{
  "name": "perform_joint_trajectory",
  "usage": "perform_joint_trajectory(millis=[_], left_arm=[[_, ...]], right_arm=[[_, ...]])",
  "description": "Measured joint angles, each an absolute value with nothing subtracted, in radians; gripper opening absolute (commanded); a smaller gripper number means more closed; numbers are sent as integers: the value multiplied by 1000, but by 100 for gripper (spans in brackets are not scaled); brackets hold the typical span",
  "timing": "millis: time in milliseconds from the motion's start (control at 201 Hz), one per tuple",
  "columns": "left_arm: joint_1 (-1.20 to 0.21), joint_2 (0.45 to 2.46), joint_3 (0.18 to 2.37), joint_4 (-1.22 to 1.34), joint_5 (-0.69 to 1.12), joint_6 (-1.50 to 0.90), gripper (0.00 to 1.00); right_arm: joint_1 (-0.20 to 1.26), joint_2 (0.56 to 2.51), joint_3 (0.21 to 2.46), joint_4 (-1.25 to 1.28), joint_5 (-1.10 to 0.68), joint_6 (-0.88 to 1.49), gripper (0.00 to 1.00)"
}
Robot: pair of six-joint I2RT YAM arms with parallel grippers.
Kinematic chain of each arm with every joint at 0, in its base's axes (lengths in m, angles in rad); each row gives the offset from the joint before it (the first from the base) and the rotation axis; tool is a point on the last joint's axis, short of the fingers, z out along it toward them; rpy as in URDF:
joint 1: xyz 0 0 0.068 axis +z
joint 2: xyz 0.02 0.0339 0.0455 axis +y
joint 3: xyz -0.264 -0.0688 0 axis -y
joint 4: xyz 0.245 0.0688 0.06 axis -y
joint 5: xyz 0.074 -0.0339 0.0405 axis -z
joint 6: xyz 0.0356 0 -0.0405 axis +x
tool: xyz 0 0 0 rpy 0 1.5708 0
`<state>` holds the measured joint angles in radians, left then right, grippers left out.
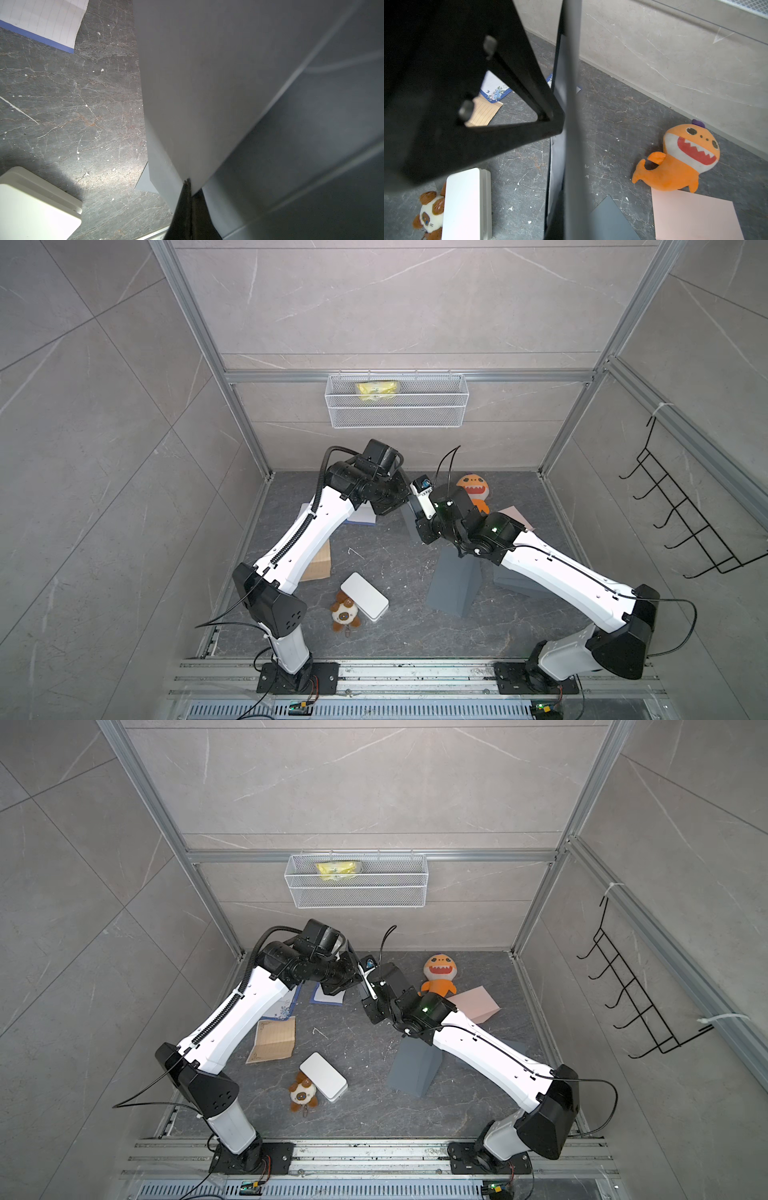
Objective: Take the letter paper out of the envelope
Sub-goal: Take out the letter paper from the envelope.
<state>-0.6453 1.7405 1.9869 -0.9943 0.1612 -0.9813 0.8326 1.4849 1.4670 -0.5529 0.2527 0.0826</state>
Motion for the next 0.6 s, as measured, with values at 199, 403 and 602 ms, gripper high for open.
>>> perform_joint_trajectory(millis=[199, 403, 602], left_arm=[[-645, 1740, 1979, -991, 169, -999, 0], [-645, 1740, 1974, -989, 174, -1018, 0], [-642, 1740, 1961, -985, 189, -1041, 0]], right_arm=[[829, 1483, 1463, -556, 238, 83, 0], [826, 1483, 1461, -556, 231, 86, 0], [820, 1481, 1451, -556, 212, 88, 0]])
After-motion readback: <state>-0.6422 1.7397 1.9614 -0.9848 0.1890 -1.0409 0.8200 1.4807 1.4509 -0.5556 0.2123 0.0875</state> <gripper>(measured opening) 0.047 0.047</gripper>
